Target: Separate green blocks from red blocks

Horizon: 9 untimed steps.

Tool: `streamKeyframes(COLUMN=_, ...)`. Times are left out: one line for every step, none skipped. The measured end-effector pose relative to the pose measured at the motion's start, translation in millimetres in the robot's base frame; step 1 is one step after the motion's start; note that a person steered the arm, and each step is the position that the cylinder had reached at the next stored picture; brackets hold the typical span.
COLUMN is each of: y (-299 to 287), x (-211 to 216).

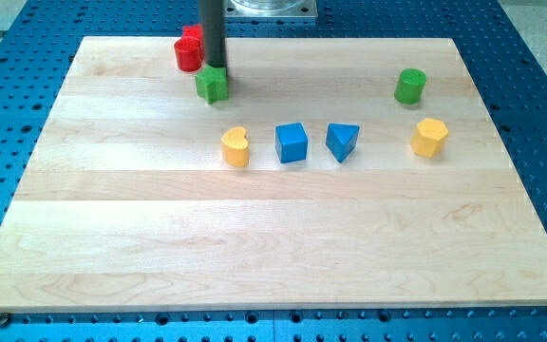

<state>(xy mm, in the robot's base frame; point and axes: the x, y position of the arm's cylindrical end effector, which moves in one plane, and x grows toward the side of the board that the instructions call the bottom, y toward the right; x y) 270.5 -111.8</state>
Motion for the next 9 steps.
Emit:
streamKeyframes(y=-29, x=32)
streamKeyframes(y=37, x=49)
streamKeyframes(y=147, x=38)
streamKeyframes(y=54, x=9)
streamKeyframes(y=122, x=-13)
streamKeyframes(y=168, x=5)
streamKeyframes(y=191, x=6)
streamKeyframes(y=177, x=9)
streamKeyframes(y=159, x=58)
